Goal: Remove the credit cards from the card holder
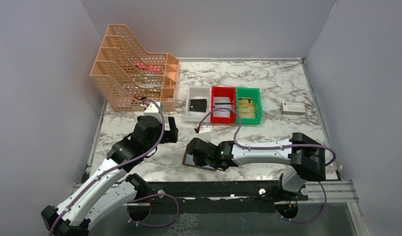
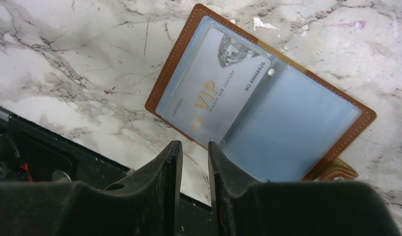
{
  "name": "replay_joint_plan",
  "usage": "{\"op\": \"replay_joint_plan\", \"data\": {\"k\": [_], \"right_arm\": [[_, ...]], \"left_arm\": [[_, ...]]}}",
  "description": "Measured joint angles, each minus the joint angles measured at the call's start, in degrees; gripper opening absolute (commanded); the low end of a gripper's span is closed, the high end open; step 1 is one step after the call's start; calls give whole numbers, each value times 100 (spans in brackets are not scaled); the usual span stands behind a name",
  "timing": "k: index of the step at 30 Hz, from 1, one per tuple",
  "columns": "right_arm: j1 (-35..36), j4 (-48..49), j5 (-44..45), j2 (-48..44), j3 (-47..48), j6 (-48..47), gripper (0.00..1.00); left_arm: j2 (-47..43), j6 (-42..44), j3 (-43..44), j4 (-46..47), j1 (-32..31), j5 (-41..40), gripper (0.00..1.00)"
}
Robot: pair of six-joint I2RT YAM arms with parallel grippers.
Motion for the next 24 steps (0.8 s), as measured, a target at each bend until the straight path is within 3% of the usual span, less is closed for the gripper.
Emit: {"op": "replay_joint_plan", "data": {"k": [10,18,24], "right_arm": [[22,-181,286,787,245,28,40],[-63,94,334,667,-173,-138,29],[-501,568,173,232,-776,-529,21]], "left_arm": [[83,-7,-2,0,33,-61,99],[122,-33,-4,-2,33,-103,99],[175,-81,-11,-2,33,-103,99]]}}
